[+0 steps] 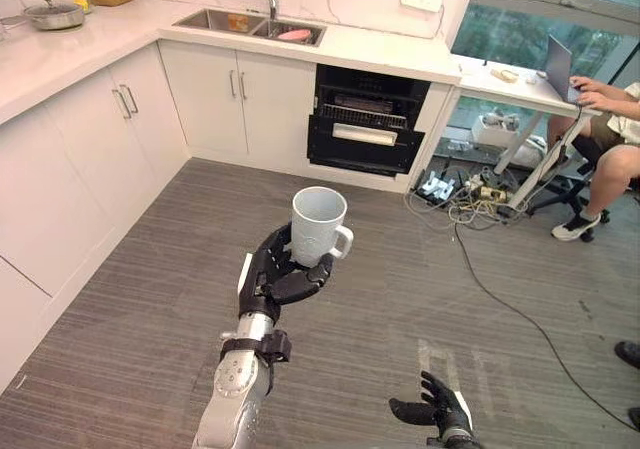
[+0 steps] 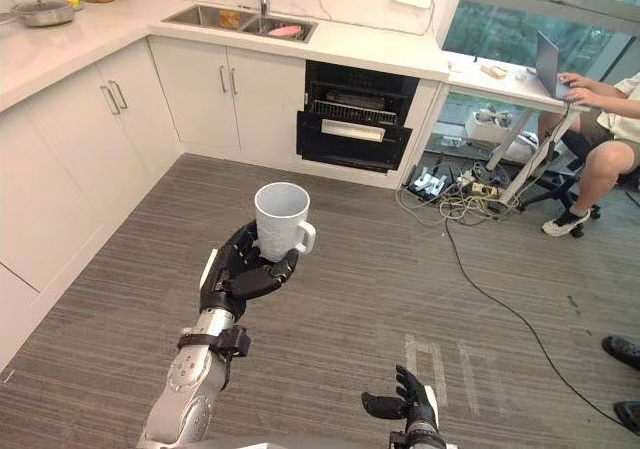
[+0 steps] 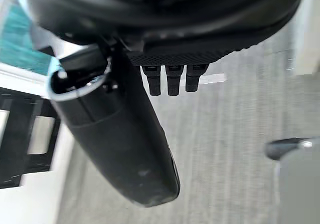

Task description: Walk over to the sink, pick up the cup, carry it to the dishwasher, place the cup inside the dishwasher, then close the dishwasher door

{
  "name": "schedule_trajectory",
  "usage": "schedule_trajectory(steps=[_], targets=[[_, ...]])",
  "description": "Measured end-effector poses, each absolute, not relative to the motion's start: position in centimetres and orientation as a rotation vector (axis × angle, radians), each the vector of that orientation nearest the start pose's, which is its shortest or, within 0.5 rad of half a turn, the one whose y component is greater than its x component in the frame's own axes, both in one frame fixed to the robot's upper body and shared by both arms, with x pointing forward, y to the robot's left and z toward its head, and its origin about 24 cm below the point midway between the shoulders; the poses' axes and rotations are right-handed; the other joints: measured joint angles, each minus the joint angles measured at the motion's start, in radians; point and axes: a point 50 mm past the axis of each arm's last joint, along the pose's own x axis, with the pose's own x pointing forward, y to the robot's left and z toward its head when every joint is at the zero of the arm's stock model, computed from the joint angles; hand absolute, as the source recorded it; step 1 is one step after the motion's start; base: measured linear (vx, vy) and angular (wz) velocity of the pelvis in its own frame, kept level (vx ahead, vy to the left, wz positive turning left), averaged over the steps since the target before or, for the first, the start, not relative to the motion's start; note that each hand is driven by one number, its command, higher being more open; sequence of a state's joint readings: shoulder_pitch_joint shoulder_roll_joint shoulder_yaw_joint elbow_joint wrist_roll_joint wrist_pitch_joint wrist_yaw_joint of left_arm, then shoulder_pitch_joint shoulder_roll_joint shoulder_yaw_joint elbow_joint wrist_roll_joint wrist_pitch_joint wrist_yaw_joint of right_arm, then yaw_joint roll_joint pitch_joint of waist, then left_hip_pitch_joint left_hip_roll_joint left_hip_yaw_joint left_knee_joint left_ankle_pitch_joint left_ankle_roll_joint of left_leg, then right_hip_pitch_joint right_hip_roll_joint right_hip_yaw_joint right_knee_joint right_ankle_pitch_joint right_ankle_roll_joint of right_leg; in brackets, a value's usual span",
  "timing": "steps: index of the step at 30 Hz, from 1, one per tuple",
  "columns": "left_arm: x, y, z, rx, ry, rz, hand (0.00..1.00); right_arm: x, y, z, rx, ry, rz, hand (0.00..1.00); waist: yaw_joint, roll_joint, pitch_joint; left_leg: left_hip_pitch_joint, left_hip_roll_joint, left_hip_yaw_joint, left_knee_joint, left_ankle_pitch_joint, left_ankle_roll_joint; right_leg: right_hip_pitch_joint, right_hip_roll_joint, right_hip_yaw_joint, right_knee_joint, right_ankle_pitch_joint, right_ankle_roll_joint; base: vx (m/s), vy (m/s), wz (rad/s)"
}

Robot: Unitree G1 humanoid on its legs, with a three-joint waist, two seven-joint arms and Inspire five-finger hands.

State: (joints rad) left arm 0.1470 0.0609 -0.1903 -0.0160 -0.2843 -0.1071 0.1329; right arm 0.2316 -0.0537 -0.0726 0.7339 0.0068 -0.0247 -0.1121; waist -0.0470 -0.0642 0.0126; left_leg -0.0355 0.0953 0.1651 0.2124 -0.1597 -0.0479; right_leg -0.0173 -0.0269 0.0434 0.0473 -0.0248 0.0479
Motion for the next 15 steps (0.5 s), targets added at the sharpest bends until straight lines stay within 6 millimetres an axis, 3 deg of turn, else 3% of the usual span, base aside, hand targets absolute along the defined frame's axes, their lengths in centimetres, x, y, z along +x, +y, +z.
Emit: schedule_trajectory(steps=[5,6,7,8,10,12,13,15], targets=[[22.5,14.3,3.4,-0.262,-0.005,0.073,0.30,13.4,-21.3,-13.0,-0.116,0.858,-0.273,0.90,0.009,0.020,0.057,-0.048,0.009,-0.013,0.086,-0.038,0.002,-0.001,0.000,-0.034,0.024,-0.013,0.003,-0.01,-0.020,0.21],[22.6,14.4,3.8,-0.266,-0.025,0.080,0.30,14.0,-21.6,-12.7,-0.126,0.840,-0.280,0.90,0.011,0.025,0.067,-0.051,0.010,-0.014,0.096,-0.063,0.010,-0.016,0.001,-0.037,0.062,-0.042,0.007,-0.06,0.087,0.18],[22.5,14.8,4.3,-0.264,-0.051,0.091,0.30,14.6,-21.9,-12.4,-0.122,0.820,-0.295,0.90,0.028,0.012,0.083,-0.059,-0.010,-0.009,0.132,-0.090,0.030,-0.065,-0.020,-0.033,0.179,-0.120,0.023,-0.06,0.117,0.10],[22.4,15.0,4.5,-0.263,-0.060,0.095,0.30,14.8,-22.0,-12.3,-0.122,0.814,-0.302,0.90,0.030,0.005,0.088,-0.063,-0.021,-0.009,0.151,-0.105,0.039,-0.089,-0.034,-0.033,0.242,-0.160,0.024,-0.06,0.140,0.14],[21.9,15.4,4.8,-0.255,-0.076,0.112,0.30,14.8,-22.3,-12.2,-0.139,0.811,-0.310,0.90,0.028,-0.028,0.106,-0.066,-0.096,-0.023,0.196,-0.155,0.069,-0.146,-0.117,-0.037,0.451,-0.259,0.044,0.01,0.148,0.35],[21.6,15.7,4.7,-0.248,-0.071,0.128,0.30,15.1,-22.1,-12.1,-0.145,0.804,-0.301,0.90,0.030,-0.022,0.121,-0.058,-0.122,-0.026,0.201,-0.174,0.104,-0.217,-0.150,-0.033,0.616,-0.244,0.022,0.14,0.160,0.22],[21.5,16.0,4.6,-0.241,-0.067,0.138,0.30,15.2,-21.5,-12.1,-0.147,0.799,-0.275,0.90,0.027,-0.017,0.139,-0.029,-0.123,-0.040,0.201,-0.180,0.119,-0.300,-0.138,-0.033,0.775,-0.200,-0.018,0.21,0.121,0.20],[21.5,16.1,4.5,-0.235,-0.063,0.141,0.30,15.2,-20.6,-12.0,-0.129,0.782,-0.252,0.90,0.020,0.000,0.153,-0.002,-0.106,-0.073,0.200,-0.205,0.120,-0.339,-0.083,-0.054,0.763,-0.240,-0.013,0.26,0.059,0.34]])
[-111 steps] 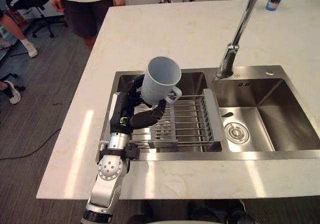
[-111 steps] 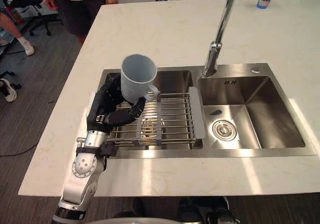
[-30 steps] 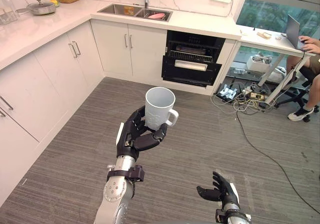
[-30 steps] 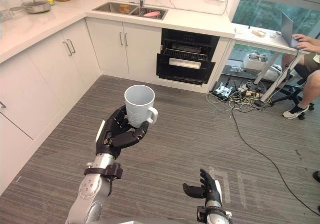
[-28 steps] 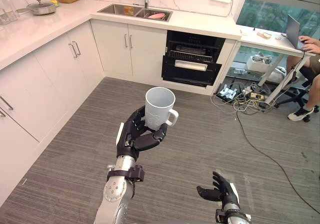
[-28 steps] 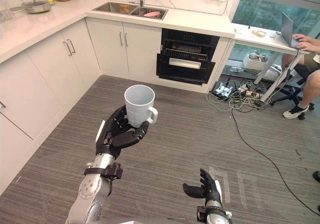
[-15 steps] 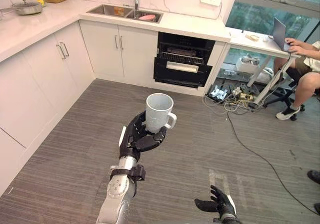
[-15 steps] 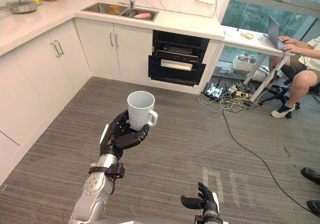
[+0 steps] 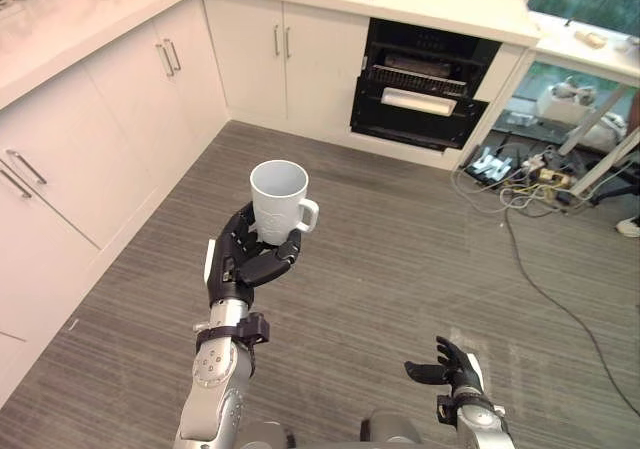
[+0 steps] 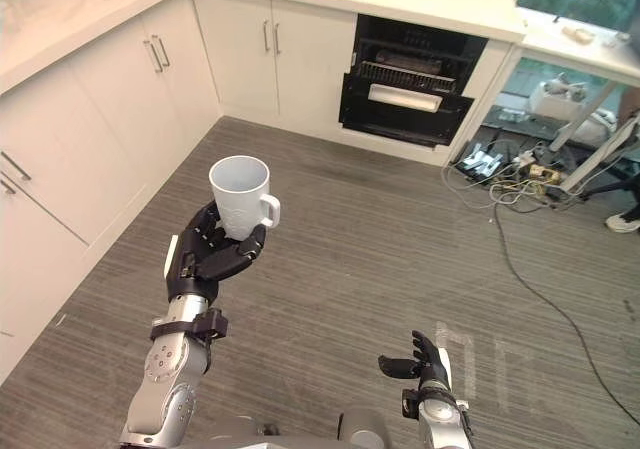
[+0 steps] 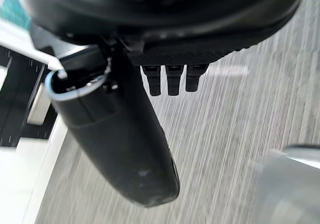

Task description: Walk over to the sink, pick up the cup, carry it to the dishwasher, place the cup inside the dishwasher, then close the dishwasher door

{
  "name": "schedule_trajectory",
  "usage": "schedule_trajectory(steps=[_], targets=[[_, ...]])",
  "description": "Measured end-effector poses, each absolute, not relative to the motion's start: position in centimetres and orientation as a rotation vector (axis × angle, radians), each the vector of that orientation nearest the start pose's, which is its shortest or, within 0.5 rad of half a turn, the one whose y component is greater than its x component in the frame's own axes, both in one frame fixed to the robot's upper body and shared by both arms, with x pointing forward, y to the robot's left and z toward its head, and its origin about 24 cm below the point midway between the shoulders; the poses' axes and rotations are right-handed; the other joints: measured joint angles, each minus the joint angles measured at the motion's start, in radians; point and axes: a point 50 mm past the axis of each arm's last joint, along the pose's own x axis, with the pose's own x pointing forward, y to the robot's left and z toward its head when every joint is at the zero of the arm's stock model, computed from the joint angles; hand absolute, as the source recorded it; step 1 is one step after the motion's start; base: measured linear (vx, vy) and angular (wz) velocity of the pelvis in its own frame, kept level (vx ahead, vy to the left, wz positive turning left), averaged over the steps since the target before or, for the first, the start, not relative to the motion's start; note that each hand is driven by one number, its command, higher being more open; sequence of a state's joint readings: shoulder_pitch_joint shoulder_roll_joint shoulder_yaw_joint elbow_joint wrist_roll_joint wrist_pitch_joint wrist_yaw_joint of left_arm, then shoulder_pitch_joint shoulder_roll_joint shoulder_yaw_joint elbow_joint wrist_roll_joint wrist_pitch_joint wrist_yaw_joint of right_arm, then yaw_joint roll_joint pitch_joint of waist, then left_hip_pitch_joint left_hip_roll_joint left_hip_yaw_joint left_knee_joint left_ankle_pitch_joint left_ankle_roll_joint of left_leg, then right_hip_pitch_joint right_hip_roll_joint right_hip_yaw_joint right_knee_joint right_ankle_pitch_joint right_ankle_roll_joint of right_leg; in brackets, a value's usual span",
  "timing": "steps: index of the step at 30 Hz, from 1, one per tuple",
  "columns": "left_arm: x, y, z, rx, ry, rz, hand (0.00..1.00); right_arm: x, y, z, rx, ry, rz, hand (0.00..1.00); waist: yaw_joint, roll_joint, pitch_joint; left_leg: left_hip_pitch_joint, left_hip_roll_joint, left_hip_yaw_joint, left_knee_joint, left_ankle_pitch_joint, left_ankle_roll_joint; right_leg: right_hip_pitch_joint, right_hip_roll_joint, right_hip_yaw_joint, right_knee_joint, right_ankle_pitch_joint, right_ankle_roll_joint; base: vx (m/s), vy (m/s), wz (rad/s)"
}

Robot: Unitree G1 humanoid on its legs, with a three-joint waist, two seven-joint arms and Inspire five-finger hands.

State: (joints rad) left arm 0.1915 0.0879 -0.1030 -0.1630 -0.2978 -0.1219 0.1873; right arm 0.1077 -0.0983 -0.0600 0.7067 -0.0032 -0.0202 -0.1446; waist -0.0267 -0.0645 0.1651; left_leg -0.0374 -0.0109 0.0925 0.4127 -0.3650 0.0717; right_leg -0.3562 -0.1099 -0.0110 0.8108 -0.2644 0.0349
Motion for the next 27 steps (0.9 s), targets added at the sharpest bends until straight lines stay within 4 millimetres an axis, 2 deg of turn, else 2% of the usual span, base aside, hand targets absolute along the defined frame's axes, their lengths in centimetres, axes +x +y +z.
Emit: schedule_trajectory(steps=[2,4,5,6,7,8,9,10,11,12,13,14,15,16,17,18,19,20,21,22,23,24,25,27], targets=[[21.6,15.7,4.6,-0.231,-0.066,0.117,0.30,15.7,-20.4,-11.3,-0.125,0.741,-0.250,0.90,-0.022,-0.001,0.003,0.027,-0.001,-0.046,-0.011,-0.023,0.005,-0.029,0.036,-0.028,-0.107,0.003,0.005,0.34,-0.012,0.64],[21.7,14.7,4.7,-0.239,-0.063,0.076,0.30,16.0,-21.0,-10.6,-0.133,0.703,-0.266,0.90,-0.031,0.004,0.005,0.080,-0.003,-0.081,-0.054,-0.036,-0.001,-0.065,0.070,-0.050,-0.235,0.032,0.020,0.45,-0.063,0.68],[21.8,14.0,4.9,-0.246,-0.069,0.046,0.30,16.2,-21.4,-10.2,-0.142,0.680,-0.276,0.90,-0.042,0.004,0.005,0.116,-0.009,-0.113,-0.085,-0.039,-0.025,-0.088,0.081,-0.057,-0.332,0.089,0.009,0.56,-0.126,0.87],[21.9,13.3,4.9,-0.252,-0.069,0.021,0.30,16.4,-21.7,-9.8,-0.158,0.663,-0.279,0.90,-0.055,0.001,-0.001,0.164,-0.008,-0.148,-0.116,-0.048,-0.042,-0.096,0.094,-0.056,-0.369,0.197,-0.011,0.60,-0.151,0.92],[21.9,13.0,4.9,-0.255,-0.067,0.006,0.30,16.5,-21.8,-9.7,-0.164,0.658,-0.279,0.90,-0.060,0.004,-0.004,0.183,-0.005,-0.167,-0.126,-0.050,-0.048,-0.086,0.096,-0.053,-0.373,0.256,-0.021,0.65,-0.186,0.81],[22.0,12.3,4.9,-0.277,-0.063,-0.012,0.30,16.8,-22.1,-9.4,-0.188,0.644,-0.277,0.90,-0.062,0.043,-0.003,0.190,0.030,-0.173,-0.099,-0.048,-0.084,-0.063,0.100,-0.093,-0.337,0.224,-0.045,0.65,-0.197,0.69],[22.1,11.7,4.9,-0.305,-0.060,-0.014,0.30,17.1,-22.0,-8.9,-0.191,0.617,-0.269,0.90,-0.070,0.063,0.005,0.172,0.044,-0.163,0.003,-0.007,-0.143,-0.026,0.094,-0.133,-0.309,0.190,-0.076,0.63,-0.210,0.65],[22.1,11.4,4.8,-0.323,-0.053,-0.013,0.30,17.1,-22.0,-8.7,-0.192,0.604,-0.265,0.90,-0.072,0.074,0.011,0.150,0.048,-0.156,0.100,0.032,-0.182,0.005,0.093,-0.158,-0.295,0.181,-0.089,0.69,-0.278,0.59],[21.9,10.9,4.6,-0.353,-0.042,-0.009,0.30,16.7,-21.8,-8.2,-0.196,0.584,-0.252,0.90,-0.063,0.091,0.012,0.073,0.074,-0.113,0.345,0.184,-0.214,0.083,0.098,-0.187,-0.302,0.167,-0.110,0.57,-0.235,0.36],[21.7,10.9,4.6,-0.362,-0.041,-0.012,0.30,16.4,-21.4,-8.0,-0.197,0.565,-0.239,0.90,-0.046,0.100,0.007,0.004,0.127,-0.065,0.528,0.272,-0.208,0.171,0.117,-0.184,-0.366,0.153,-0.122,0.69,-0.242,0.11],[21.4,10.9,5.0,-0.370,-0.064,-0.019,0.30,16.2,-20.9,-7.8,-0.189,0.550,-0.232,0.90,-0.022,0.110,-0.001,-0.073,0.199,0.005,0.704,0.259,-0.188,0.276,0.149,-0.171,-0.454,0.141,-0.128,0.47,-0.124,-0.14],[21.4,10.9,5.2,-0.373,-0.078,-0.024,0.30,16.3,-20.7,-7.8,-0.183,0.546,-0.230,0.90,-0.011,0.115,-0.005,-0.114,0.227,0.028,0.759,0.245,-0.171,0.317,0.161,-0.162,-0.491,0.139,-0.130,0.56,-0.133,-0.34],[21.3,11.0,5.6,-0.374,-0.102,-0.029,0.30,16.7,-20.2,-7.6,-0.171,0.528,-0.223,0.90,0.008,0.106,-0.011,-0.203,0.268,0.070,0.807,0.210,-0.152,0.378,0.167,-0.152,-0.563,0.137,-0.130,0.52,-0.106,-0.35],[21.4,11.1,5.8,-0.372,-0.114,-0.034,0.30,17.2,-20.0,-7.5,-0.165,0.517,-0.221,0.90,0.020,0.109,-0.013,-0.276,0.303,0.111,0.781,0.176,-0.135,0.431,0.164,-0.133,-0.626,0.137,-0.130,0.50,-0.087,-0.32],[21.4,11.1,5.7,-0.373,-0.111,-0.033,0.30,17.3,-19.9,-7.5,-0.163,0.515,-0.220,0.90,0.026,0.102,-0.009,-0.305,0.315,0.126,0.741,0.159,-0.129,0.456,0.161,-0.124,-0.653,0.137,-0.130,0.56,-0.006,-0.27],[21.4,11.2,5.4,-0.375,-0.098,-0.029,0.30,17.5,-19.9,-7.6,-0.158,0.519,-0.220,0.90,0.035,0.098,-0.006,-0.330,0.314,0.148,0.603,0.128,-0.124,0.499,0.146,-0.110,-0.685,0.129,-0.117,0.45,0.057,-0.28],[21.3,11.4,5.1,-0.373,-0.085,-0.024,0.30,17.4,-19.9,-8.0,-0.160,0.541,-0.219,0.90,0.040,0.081,-0.001,-0.332,0.272,0.139,0.415,0.124,-0.124,0.530,0.112,-0.086,-0.691,0.099,-0.085,0.54,0.131,-0.33],[21.3,11.6,4.9,-0.368,-0.077,-0.020,0.30,17.5,-20.0,-8.3,-0.163,0.557,-0.219,0.90,0.040,0.073,0.001,-0.338,0.226,0.102,0.268,0.136,-0.124,0.546,0.084,-0.071,-0.690,0.072,-0.058,0.35,0.133,-0.31],[21.3,11.6,4.7,-0.365,-0.069,-0.017,0.30,17.5,-20.2,-8.5,-0.169,0.568,-0.221,0.90,0.040,0.074,0.001,-0.342,0.201,0.069,0.170,0.159,-0.131,0.553,0.069,-0.061,-0.690,0.056,-0.042,0.43,0.202,-0.42],[21.3,11.7,4.2,-0.361,-0.050,-0.010,0.30,17.4,-20.6,-8.9,-0.183,0.592,-0.227,0.90,0.040,0.082,-0.003,-0.329,0.163,-0.001,-0.030,0.241,-0.144,0.570,0.050,-0.038,-0.688,0.023,-0.004,0.46,0.244,-0.51],[21.2,11.7,4.0,-0.357,-0.037,-0.005,0.30,17.1,-20.8,-9.2,-0.189,0.613,-0.228,0.90,0.040,0.095,-0.008,-0.306,0.155,-0.022,-0.090,0.392,-0.155,0.590,0.047,-0.012,-0.687,-0.004,0.022,0.56,0.318,-0.48],[21.3,12.1,3.5,-0.328,-0.017,-0.003,0.30,16.8,-20.1,-9.9,-0.167,0.647,-0.227,0.90,0.027,0.055,-0.006,-0.301,0.124,-0.005,-0.050,0.385,-0.107,0.609,0.004,0.007,-0.681,-0.021,0.024,0.47,0.260,-0.24],[21.4,12.3,3.5,-0.319,-0.016,-0.001,0.30,16.8,-20.0,-9.9,-0.162,0.650,-0.225,0.90,0.018,0.041,-0.004,-0.308,0.112,-0.002,-0.021,0.358,-0.099,0.607,-0.009,0.020,-0.666,-0.019,0.023,0.47,0.245,-0.01],[21.4,12.3,3.5,-0.307,-0.008,-0.005,0.30,16.6,-20.3,-10.0,-0.162,0.654,-0.239,0.90,0.011,0.035,-0.005,-0.330,0.104,0.022,0.108,0.244,-0.082,0.557,-0.033,0.074,-0.521,-0.017,0.026,0.48,0.246,-0.17]])
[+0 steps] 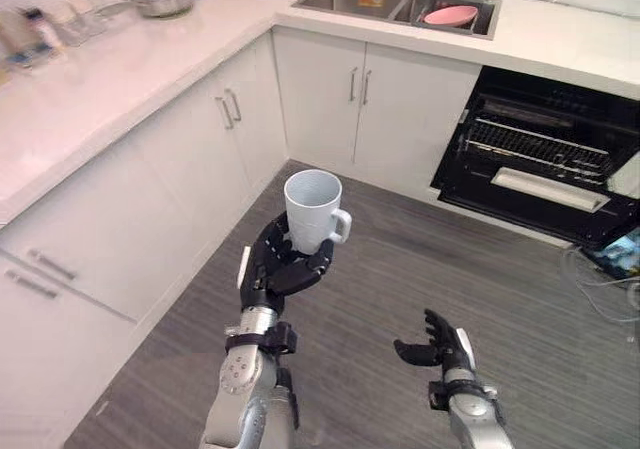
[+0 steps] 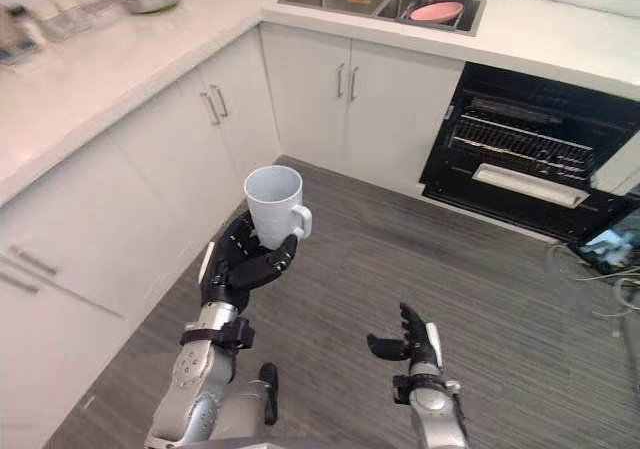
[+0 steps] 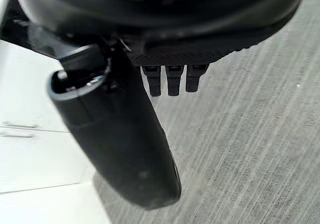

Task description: Walk over to the sink, pick up the cup, carry it to the dishwasher, place the cup inside the dishwasher, then close the dishwasher door

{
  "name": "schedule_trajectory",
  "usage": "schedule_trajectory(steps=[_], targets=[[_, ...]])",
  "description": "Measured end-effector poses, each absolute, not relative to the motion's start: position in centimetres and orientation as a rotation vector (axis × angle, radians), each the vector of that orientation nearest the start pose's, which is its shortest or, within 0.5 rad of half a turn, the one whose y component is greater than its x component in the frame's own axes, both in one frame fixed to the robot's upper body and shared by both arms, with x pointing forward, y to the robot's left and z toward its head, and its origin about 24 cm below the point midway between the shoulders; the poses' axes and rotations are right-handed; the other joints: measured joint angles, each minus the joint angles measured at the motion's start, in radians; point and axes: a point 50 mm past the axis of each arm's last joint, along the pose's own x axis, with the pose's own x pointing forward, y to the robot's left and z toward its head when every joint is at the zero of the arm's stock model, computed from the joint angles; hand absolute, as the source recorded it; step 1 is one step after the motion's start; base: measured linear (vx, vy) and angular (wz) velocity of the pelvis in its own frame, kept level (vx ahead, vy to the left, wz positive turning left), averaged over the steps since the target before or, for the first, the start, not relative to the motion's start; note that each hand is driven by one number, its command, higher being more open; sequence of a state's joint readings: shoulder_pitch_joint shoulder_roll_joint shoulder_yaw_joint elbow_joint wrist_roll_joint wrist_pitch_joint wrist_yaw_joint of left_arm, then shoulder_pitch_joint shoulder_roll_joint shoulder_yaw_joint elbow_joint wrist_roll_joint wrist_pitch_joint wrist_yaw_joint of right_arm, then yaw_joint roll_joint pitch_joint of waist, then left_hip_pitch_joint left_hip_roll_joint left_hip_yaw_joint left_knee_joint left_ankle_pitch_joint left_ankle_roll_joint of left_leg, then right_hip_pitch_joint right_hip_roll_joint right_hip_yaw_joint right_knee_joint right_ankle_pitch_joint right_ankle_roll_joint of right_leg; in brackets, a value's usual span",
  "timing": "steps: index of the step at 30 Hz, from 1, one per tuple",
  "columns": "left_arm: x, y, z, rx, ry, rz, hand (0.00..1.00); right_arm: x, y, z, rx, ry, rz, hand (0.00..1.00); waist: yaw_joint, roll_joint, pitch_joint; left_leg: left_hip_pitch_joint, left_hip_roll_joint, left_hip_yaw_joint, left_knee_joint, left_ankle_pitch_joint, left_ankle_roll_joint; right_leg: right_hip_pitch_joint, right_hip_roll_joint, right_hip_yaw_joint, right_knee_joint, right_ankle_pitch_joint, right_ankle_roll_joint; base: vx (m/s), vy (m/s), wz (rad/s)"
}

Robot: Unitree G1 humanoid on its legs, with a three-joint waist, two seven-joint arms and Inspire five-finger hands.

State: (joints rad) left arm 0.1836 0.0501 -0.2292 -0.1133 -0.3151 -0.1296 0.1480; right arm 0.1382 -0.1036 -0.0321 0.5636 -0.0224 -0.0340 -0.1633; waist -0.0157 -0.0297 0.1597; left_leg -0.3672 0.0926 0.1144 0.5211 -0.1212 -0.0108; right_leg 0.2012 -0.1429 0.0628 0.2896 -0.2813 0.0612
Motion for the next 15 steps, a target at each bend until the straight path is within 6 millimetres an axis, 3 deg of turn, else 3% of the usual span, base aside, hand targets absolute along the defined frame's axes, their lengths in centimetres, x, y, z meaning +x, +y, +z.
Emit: schedule_trajectory(steps=[1,3,4,6,7,8,10,12,13,14,15], targets=[[21.4,12.3,3.5,-0.301,-0.006,-0.008,0.30,16.7,-20.3,-9.9,-0.163,0.650,-0.242,0.90,0.002,-0.001,-0.001,0.009,0.000,0.016,0.011,-0.025,0.006,-0.029,-0.004,0.013,0.070,0.001,0.003,0.47,0.249,-0.51],[21.4,12.9,3.4,-0.256,0.003,-0.017,0.30,18.0,-19.7,-9.4,-0.149,0.615,-0.232,0.90,-0.002,-0.019,-0.003,0.097,-0.019,0.081,-0.022,-0.077,0.033,-0.199,-0.057,0.017,0.425,0.074,0.106,0.43,0.198,-0.64],[21.4,13.0,3.3,-0.247,0.008,-0.017,0.30,18.4,-19.4,-9.2,-0.142,0.605,-0.228,0.90,-0.005,-0.020,-0.002,0.131,-0.022,0.093,-0.044,-0.084,0.037,-0.244,-0.060,0.014,0.509,0.063,0.094,0.39,0.134,-0.60],[21.4,12.7,3.3,-0.249,0.015,-0.027,0.30,18.8,-18.5,-8.7,-0.122,0.575,-0.210,0.90,-0.014,-0.015,-0.003,0.265,-0.023,0.126,-0.139,-0.109,0.049,-0.365,-0.049,-0.053,0.659,0.017,0.022,0.40,0.078,-0.46],[21.4,12.4,3.5,-0.254,0.002,-0.042,0.30,19.5,-17.7,-8.0,-0.122,0.530,-0.179,0.90,-0.030,-0.015,-0.005,0.349,-0.023,0.150,-0.211,-0.112,0.040,-0.452,-0.041,-0.142,0.636,-0.008,-0.010,0.42,0.012,-0.39],[21.5,12.2,3.6,-0.254,-0.002,-0.052,0.30,19.8,-17.5,-7.5,-0.120,0.505,-0.172,0.90,-0.032,-0.015,-0.005,0.377,-0.022,0.161,-0.233,-0.116,0.034,-0.485,-0.036,-0.178,0.603,-0.014,-0.020,0.42,-0.034,-0.49],[21.7,11.5,3.9,-0.258,-0.011,-0.084,0.30,20.7,-17.0,-6.2,-0.118,0.429,-0.155,0.90,-0.044,-0.014,-0.008,0.448,-0.014,0.198,-0.283,-0.131,0.006,-0.575,-0.006,-0.284,0.388,-0.006,-0.042,0.39,-0.063,-0.40],[21.7,11.1,4.0,-0.260,-0.015,-0.101,0.30,21.1,-17.0,-5.5,-0.122,0.393,-0.153,0.90,-0.061,-0.020,-0.013,0.498,-0.015,0.209,-0.306,-0.159,-0.033,-0.599,0.029,-0.326,0.142,0.091,-0.056,0.44,-0.104,-0.11],[21.7,10.9,3.7,-0.254,-0.004,-0.102,0.30,21.0,-17.3,-5.5,-0.135,0.393,-0.156,0.90,-0.080,-0.022,-0.018,0.548,-0.019,0.206,-0.327,-0.177,-0.057,-0.582,0.045,-0.322,0.089,0.258,-0.102,0.62,-0.146,0.03],[21.6,10.8,3.5,-0.247,0.003,-0.105,0.30,20.9,-17.5,-5.5,-0.146,0.396,-0.160,0.90,-0.084,-0.013,-0.023,0.574,-0.016,0.202,-0.343,-0.182,-0.066,-0.575,0.053,-0.318,0.100,0.313,-0.140,0.75,-0.165,-0.10],[21.6,10.4,3.0,-0.256,0.025,-0.106,0.30,20.9,-18.1,-5.4,-0.166,0.395,-0.168,0.90,-0.086,0.026,-0.034,0.595,0.013,0.199,-0.337,-0.188,-0.077,-0.581,0.085,-0.317,0.163,0.255,-0.156,0.64,-0.159,-0.26]])
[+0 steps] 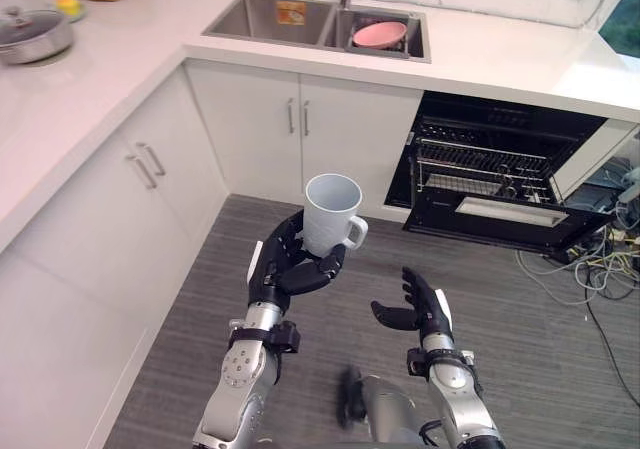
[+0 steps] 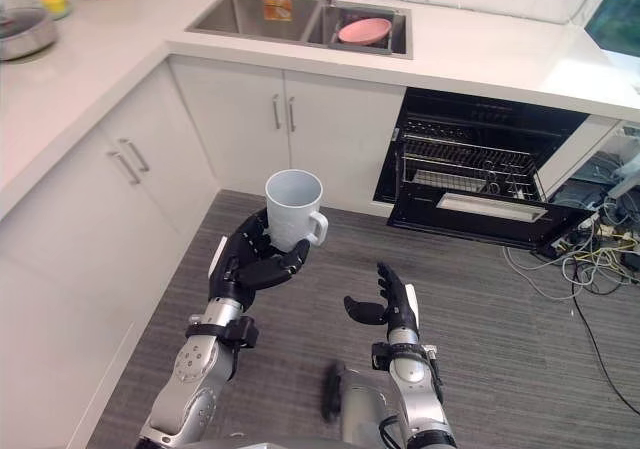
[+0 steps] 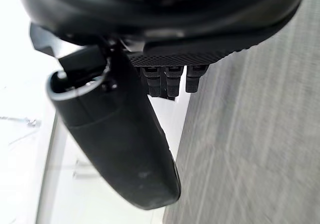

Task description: Walk over to the sink, pick up the cup, carry it to the dishwasher, place the cup inside the dishwasher, then close the dishwasher door

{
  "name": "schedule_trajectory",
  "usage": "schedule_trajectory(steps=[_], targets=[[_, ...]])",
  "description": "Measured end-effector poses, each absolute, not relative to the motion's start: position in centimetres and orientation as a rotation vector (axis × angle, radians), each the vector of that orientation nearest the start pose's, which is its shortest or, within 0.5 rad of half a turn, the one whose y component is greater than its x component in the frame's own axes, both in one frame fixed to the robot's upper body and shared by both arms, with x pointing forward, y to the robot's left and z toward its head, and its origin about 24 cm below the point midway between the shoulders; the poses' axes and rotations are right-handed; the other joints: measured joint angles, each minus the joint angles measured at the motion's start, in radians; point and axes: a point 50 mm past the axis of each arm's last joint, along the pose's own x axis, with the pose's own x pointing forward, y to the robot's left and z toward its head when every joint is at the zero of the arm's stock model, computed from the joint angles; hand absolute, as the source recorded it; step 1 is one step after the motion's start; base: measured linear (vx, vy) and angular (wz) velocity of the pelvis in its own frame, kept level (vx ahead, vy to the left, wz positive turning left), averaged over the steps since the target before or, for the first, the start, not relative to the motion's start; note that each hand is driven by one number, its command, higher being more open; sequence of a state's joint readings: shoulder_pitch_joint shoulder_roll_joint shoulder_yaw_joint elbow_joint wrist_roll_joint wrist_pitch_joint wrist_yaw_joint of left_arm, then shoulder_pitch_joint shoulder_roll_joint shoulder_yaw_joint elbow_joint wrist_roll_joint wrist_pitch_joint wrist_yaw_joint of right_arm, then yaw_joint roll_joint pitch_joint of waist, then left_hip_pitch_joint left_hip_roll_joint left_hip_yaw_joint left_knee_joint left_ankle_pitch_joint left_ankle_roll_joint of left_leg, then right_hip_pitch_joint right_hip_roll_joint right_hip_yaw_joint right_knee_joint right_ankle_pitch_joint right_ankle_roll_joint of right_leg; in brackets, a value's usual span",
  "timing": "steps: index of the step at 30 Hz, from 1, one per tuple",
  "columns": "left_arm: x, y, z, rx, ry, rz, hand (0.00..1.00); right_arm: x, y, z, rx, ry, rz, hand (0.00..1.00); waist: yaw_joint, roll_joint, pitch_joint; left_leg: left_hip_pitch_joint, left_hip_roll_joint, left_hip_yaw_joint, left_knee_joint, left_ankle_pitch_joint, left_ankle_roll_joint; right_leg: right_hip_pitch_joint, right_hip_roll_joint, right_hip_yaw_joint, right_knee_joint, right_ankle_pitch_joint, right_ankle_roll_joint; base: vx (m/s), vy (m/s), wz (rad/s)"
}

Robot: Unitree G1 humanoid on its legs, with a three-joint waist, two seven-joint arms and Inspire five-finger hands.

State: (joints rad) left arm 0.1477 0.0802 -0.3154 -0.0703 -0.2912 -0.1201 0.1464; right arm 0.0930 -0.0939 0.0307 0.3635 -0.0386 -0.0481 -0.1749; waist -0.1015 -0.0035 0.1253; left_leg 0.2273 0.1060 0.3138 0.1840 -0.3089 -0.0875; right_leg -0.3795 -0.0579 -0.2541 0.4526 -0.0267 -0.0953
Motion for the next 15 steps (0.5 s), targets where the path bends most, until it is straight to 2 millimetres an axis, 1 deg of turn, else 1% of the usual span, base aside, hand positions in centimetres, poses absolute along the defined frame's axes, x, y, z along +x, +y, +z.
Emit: schedule_trajectory(steps=[1,2,3,4,5,6,7,8,9,10,11,12,13,14,15], targets=[[21.6,10.3,2.8,-0.259,0.034,-0.104,0.30,20.9,-18.1,-5.1,-0.165,0.384,-0.170,0.90,-0.001,0.003,-0.001,-0.002,0.017,-0.005,0.057,0.003,-0.005,0.003,0.009,0.004,0.036,-0.039,-0.014,0.59,-0.200,-0.34],[21.7,10.2,2.4,-0.260,0.050,-0.095,0.30,20.6,-18.2,-4.4,-0.160,0.356,-0.177,0.90,-0.002,0.008,0.002,-0.038,0.056,-0.020,0.221,0.020,-0.033,0.050,0.030,0.002,0.036,-0.074,-0.026,0.48,-0.214,-0.24],[21.6,10.1,2.2,-0.262,0.060,-0.091,0.30,20.4,-18.2,-4.0,-0.156,0.337,-0.181,0.90,0.000,0.011,0.004,-0.075,0.085,-0.034,0.348,0.050,-0.050,0.086,0.046,0.003,0.016,-0.083,-0.029,0.68,-0.285,-0.32],[21.4,10.0,2.0,-0.270,0.072,-0.082,0.30,20.2,-18.0,-2.8,-0.143,0.285,-0.189,0.90,0.010,0.020,0.008,-0.161,0.140,-0.073,0.610,0.119,-0.065,0.173,0.082,0.018,-0.043,-0.089,-0.032,0.53,-0.190,-0.53],[21.1,10.1,1.9,-0.278,0.079,-0.075,0.30,20.3,-17.8,-1.8,-0.135,0.235,-0.193,0.90,0.021,0.022,0.007,-0.214,0.170,-0.086,0.772,0.119,-0.069,0.240,0.105,0.044,-0.090,-0.089,-0.032,0.59,-0.152,-0.81],[20.9,10.1,1.8,-0.282,0.082,-0.072,0.30,20.5,-17.7,-0.2,-0.122,0.156,-0.206,0.90,0.032,0.022,0.006,-0.279,0.189,-0.086,0.893,0.114,-0.062,0.314,0.121,0.078,-0.139,-0.091,-0.035,0.35,-0.044,-0.74],[20.8,10.0,1.8,-0.285,0.082,-0.073,0.30,20.7,-17.5,0.6,-0.111,0.114,-0.207,0.90,0.035,0.023,0.006,-0.313,0.193,-0.084,0.922,0.106,-0.049,0.347,0.124,0.093,-0.163,-0.093,-0.035,0.41,-0.030,-0.80],[20.7,10.0,1.9,-0.291,0.077,-0.072,0.30,21.3,-17.2,2.0,-0.100,0.028,-0.202,0.90,0.041,0.021,0.006,-0.390,0.194,-0.078,0.910,0.081,-0.016,0.396,0.124,0.137,-0.204,-0.106,-0.030,0.35,0.018,-0.77],[20.7,10.0,1.8,-0.291,0.079,-0.070,0.30,21.6,-17.1,2.5,-0.096,-0.001,-0.193,0.90,0.052,0.021,0.005,-0.429,0.187,-0.078,0.856,0.064,0.011,0.414,0.123,0.169,-0.210,-0.123,-0.036,0.32,0.050,-0.85],[20.7,10.1,1.8,-0.291,0.081,-0.068,0.30,21.8,-17.0,2.6,-0.090,-0.010,-0.189,0.90,0.060,0.021,0.005,-0.446,0.177,-0.084,0.804,0.054,0.025,0.422,0.119,0.190,-0.211,-0.131,-0.031,0.31,0.105,-0.82],[20.7,10.1,1.6,-0.290,0.086,-0.062,0.30,22.0,-16.9,2.6,-0.088,-0.008,-0.182,0.90,0.065,0.018,0.006,-0.476,0.138,-0.114,0.671,0.041,0.038,0.440,0.106,0.225,-0.210,-0.146,-0.021,0.33,0.144,-0.82],[20.5,10.3,1.4,-0.291,0.094,-0.050,0.30,22.0,-16.8,2.1,-0.087,0.011,-0.173,0.90,0.067,0.013,0.004,-0.488,0.084,-0.170,0.496,0.045,0.029,0.452,0.090,0.260,-0.208,-0.162,-0.007,0.42,0.206,-0.80],[20.4,10.5,1.3,-0.291,0.098,-0.041,0.30,22.0,-16.8,1.9,-0.086,0.021,-0.171,0.90,0.068,0.017,0.001,-0.491,0.062,-0.202,0.411,0.049,0.022,0.455,0.084,0.280,-0.207,-0.168,0.001,0.38,0.200,-0.85],[20.4,10.8,1.2,-0.290,0.101,-0.022,0.30,22.0,-16.8,1.4,-0.077,0.046,-0.163,0.90,0.070,0.024,-0.003,-0.489,0.024,-0.266,0.260,0.071,0.006,0.465,0.074,0.317,-0.206,-0.180,0.029,0.52,0.298,-0.88],[20.4,11.1,1.2,-0.288,0.100,-0.008,0.30,21.8,-17.0,0.9,-0.081,0.070,-0.161,0.90,0.071,0.036,-0.010,-0.485,0.011,-0.311,0.143,0.113,0.001,0.472,0.074,0.350,-0.199,-0.200,0.052,0.36,0.215,-0.90]])
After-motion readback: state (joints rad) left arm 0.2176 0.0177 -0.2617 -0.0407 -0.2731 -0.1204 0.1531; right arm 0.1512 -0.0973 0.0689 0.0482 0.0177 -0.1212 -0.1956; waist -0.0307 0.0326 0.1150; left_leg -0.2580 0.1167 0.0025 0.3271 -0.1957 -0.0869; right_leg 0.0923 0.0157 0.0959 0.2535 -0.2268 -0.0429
